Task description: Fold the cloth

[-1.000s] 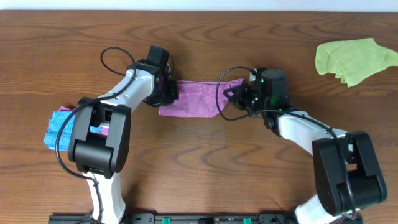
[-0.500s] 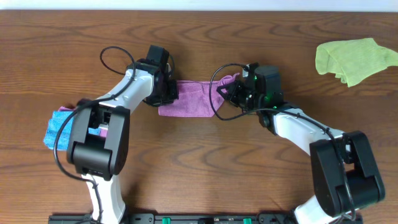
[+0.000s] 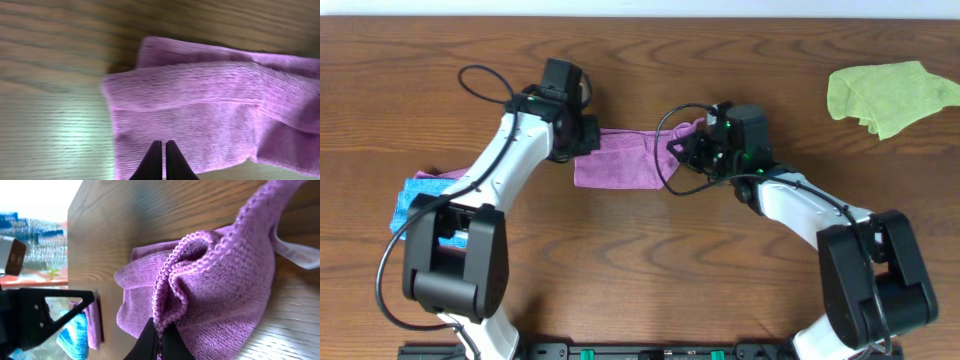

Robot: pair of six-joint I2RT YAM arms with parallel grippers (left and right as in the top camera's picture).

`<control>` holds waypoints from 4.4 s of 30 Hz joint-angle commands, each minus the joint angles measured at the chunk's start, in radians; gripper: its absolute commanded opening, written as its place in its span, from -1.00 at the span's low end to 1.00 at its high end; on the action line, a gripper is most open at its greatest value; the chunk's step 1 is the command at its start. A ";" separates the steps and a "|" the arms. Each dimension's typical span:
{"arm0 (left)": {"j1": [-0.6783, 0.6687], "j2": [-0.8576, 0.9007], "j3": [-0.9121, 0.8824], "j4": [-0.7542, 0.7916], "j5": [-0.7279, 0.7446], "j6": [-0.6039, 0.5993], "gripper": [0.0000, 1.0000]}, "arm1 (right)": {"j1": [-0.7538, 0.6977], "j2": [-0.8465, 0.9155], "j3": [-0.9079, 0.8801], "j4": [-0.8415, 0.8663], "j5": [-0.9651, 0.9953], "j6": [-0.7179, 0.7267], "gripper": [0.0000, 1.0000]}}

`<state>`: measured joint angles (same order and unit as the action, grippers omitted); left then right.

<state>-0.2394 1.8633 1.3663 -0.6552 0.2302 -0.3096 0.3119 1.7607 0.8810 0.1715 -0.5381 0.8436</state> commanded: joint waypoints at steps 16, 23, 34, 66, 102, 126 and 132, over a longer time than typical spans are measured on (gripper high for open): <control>0.189 -0.069 -0.008 -0.081 -0.016 0.027 -0.88 | 0.154 0.012 0.204 -0.184 0.138 -0.165 -0.97; 0.189 -0.071 -0.008 -0.103 -0.012 0.045 -0.88 | 0.195 0.013 0.204 -0.190 0.179 -0.173 -0.97; 0.192 -0.095 -0.008 -0.127 -0.013 0.068 -0.89 | 0.268 0.095 0.277 -0.187 0.197 -0.179 -0.97; 0.342 -0.113 -0.008 -0.168 0.030 0.086 -0.89 | 0.410 0.281 0.468 -0.294 0.206 -0.232 -0.98; 0.342 -0.113 -0.008 -0.171 0.032 0.086 -0.88 | 0.435 0.355 0.480 -0.228 0.204 -0.213 0.13; 0.346 -0.196 -0.008 -0.182 0.093 0.085 -0.86 | 0.208 0.127 0.643 -0.698 0.253 -0.420 0.99; 0.346 -0.196 -0.008 -0.182 0.138 0.085 -0.82 | 0.134 -0.046 0.643 -0.895 0.354 -0.580 0.98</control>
<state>0.1017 1.6718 1.3659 -0.8337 0.3294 -0.2352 0.4625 1.7802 1.5013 -0.6907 -0.2531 0.3756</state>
